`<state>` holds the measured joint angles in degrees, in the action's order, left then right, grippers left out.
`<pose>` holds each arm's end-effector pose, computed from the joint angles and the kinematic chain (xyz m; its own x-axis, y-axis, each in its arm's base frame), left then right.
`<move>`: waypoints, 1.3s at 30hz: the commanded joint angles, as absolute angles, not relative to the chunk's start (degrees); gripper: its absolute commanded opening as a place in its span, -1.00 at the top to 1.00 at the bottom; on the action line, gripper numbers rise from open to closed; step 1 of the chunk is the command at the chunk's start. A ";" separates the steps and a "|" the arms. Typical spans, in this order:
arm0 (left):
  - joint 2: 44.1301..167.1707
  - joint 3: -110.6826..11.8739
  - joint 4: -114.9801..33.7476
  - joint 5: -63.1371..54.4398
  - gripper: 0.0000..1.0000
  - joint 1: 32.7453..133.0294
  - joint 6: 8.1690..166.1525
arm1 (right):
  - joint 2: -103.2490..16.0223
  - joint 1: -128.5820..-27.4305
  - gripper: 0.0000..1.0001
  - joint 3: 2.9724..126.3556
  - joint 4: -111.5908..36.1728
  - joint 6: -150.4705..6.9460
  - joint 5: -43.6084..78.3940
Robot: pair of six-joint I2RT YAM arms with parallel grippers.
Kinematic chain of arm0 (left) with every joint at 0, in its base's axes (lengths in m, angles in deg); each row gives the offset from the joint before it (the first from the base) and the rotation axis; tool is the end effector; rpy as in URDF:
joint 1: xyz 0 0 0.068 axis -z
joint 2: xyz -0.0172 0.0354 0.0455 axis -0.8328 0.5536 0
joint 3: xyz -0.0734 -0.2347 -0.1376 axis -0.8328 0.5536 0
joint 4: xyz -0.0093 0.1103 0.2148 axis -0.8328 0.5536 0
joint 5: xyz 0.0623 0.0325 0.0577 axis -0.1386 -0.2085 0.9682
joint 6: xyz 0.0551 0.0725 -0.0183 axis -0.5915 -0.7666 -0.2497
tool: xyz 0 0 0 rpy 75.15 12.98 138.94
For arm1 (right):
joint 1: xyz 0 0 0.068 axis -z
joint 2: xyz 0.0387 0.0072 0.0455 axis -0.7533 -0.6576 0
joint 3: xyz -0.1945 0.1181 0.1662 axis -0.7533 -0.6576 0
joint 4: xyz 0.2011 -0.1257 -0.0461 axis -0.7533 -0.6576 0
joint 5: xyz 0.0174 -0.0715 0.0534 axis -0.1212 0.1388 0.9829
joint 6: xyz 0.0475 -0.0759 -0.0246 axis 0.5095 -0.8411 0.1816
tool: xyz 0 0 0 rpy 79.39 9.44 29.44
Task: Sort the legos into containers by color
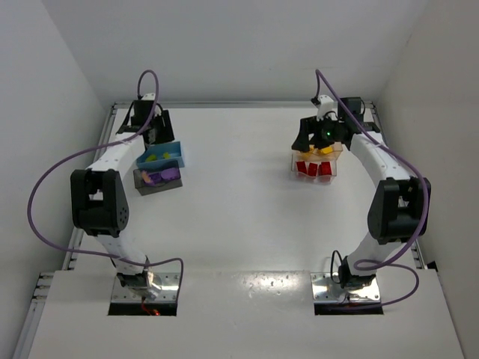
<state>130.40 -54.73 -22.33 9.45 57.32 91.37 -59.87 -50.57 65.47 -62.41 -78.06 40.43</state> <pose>0.4203 0.0012 0.2530 -0.5874 -0.2614 -0.7659 -0.2274 0.9616 -0.1537 0.3848 0.0540 0.2555 -0.7247 -0.0135 -0.6889 -0.3719 0.8494 0.3745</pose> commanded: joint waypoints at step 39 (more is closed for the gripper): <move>129.73 -53.26 -18.74 5.84 -1.00 86.45 88.50 | -52.37 -54.06 -0.98 57.85 -58.30 -76.38 35.50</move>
